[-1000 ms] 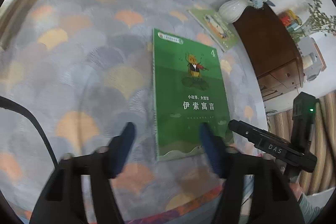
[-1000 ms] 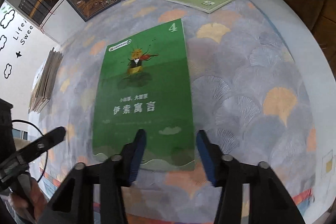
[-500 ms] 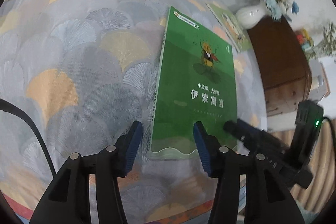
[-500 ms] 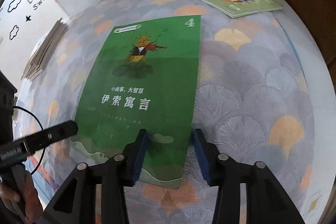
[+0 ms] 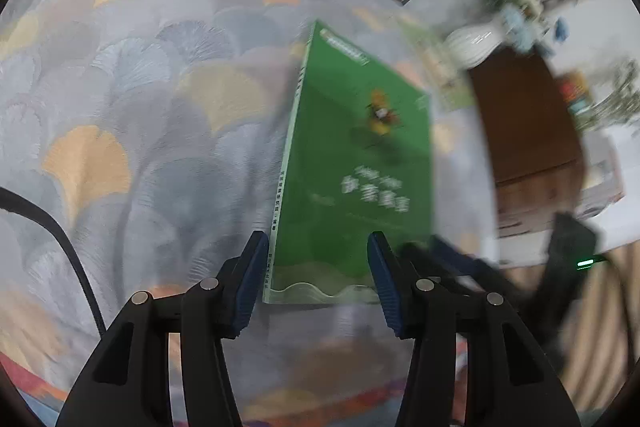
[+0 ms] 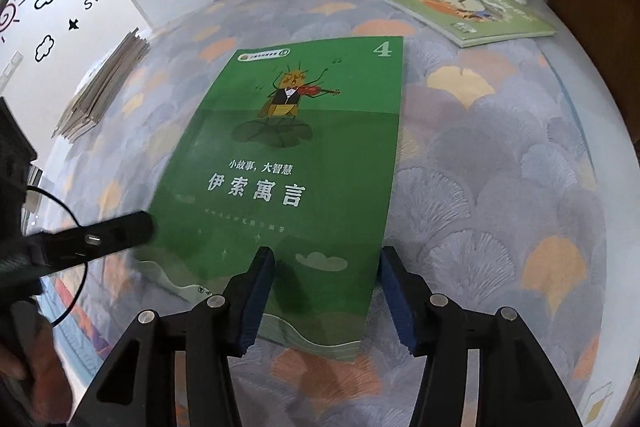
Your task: Organize books
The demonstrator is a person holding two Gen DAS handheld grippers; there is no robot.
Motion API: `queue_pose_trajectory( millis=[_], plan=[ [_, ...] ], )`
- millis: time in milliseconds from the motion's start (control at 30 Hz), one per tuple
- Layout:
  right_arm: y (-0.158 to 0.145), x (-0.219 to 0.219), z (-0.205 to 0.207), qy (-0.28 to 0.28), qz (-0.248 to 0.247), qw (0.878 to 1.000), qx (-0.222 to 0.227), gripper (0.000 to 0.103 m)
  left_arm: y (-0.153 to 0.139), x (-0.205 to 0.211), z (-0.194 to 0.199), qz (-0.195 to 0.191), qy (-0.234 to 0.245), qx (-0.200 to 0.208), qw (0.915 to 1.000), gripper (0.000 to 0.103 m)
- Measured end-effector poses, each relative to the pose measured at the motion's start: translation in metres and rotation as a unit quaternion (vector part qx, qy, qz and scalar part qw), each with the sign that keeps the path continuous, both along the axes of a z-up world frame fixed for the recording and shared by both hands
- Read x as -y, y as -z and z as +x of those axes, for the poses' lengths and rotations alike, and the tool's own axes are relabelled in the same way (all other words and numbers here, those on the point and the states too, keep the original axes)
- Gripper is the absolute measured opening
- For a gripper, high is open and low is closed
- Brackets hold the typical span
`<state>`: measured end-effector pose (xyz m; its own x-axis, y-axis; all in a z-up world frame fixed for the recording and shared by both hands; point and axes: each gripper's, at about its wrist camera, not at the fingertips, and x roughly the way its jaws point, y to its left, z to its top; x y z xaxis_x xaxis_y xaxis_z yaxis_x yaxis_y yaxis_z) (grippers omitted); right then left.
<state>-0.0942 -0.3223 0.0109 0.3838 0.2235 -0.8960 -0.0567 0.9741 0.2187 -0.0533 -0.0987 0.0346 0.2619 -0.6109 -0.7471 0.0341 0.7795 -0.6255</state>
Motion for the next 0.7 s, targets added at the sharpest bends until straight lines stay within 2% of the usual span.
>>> queue_pose_trajectory(
  millis=[67,100,133,167,200,233,267,300,333,400,433,500,567,633,700],
  plan=[
    [0.0,0.005,-0.001,0.004,0.018,1.0,0.002,0.053,-0.009,-0.009,-0.002,-0.075,-0.012,0.004,0.9971,0.047],
    [0.0,0.009,-0.001,0.008,0.031,0.999,0.002,0.053,-0.011,-0.013,-0.002,-0.128,-0.017,-0.004,0.9916,0.047],
    [0.001,0.014,-0.001,0.013,0.046,0.999,0.0,0.053,-0.011,-0.014,0.0,-0.16,-0.021,-0.013,0.9868,0.047],
    [0.001,0.017,-0.001,0.016,0.057,0.998,-0.002,0.053,-0.009,-0.013,0.002,-0.163,-0.02,-0.018,0.9862,0.047],
    [0.002,0.02,0.001,0.018,0.067,0.998,-0.005,0.053,-0.004,-0.008,0.008,-0.141,-0.01,-0.028,0.9896,0.047],
    [0.002,0.021,0.002,0.018,0.074,0.997,-0.007,0.053,0.001,-0.001,0.013,-0.101,0.003,-0.033,0.9943,0.037],
    [0.001,0.021,0.002,0.017,0.076,0.997,-0.007,0.053,0.005,0.003,0.016,-0.084,0.01,-0.035,0.9958,0.036],
    [0.001,0.02,0.001,0.015,0.075,0.997,-0.006,0.053,0.01,0.009,0.018,-0.076,0.018,-0.038,0.9962,0.03],
    [0.001,0.019,-0.001,0.013,0.072,0.997,-0.004,0.053,0.013,0.013,0.019,-0.079,0.02,-0.038,0.9959,0.019],
    [0.0,0.016,-0.002,0.007,0.063,0.998,-0.001,0.053,0.016,0.023,0.022,-0.067,0.024,-0.036,0.9968,0.012],
    [0.0,0.015,-0.002,0.005,0.06,0.998,-0.004,0.053,0.017,0.027,0.023,-0.063,0.022,-0.036,0.9971,0.012],
    [-0.001,0.016,-0.002,0.006,0.062,0.998,-0.012,0.053,0.02,0.031,0.026,-0.084,0.016,-0.05,0.9951,0.012],
    [-0.001,0.024,0.002,0.012,0.088,0.995,-0.038,0.054,0.015,0.029,0.031,-0.123,0.007,-0.06,0.9906,0.012],
    [0.001,0.041,0.001,0.032,0.146,0.986,-0.069,0.06,0.012,0.023,0.032,-0.152,0.0,-0.069,0.986,0.012],
    [0.008,0.062,-0.003,0.062,0.22,0.969,-0.093,0.065,0.009,0.021,0.037,-0.186,-0.01,-0.082,0.979,0.012]
  ],
)
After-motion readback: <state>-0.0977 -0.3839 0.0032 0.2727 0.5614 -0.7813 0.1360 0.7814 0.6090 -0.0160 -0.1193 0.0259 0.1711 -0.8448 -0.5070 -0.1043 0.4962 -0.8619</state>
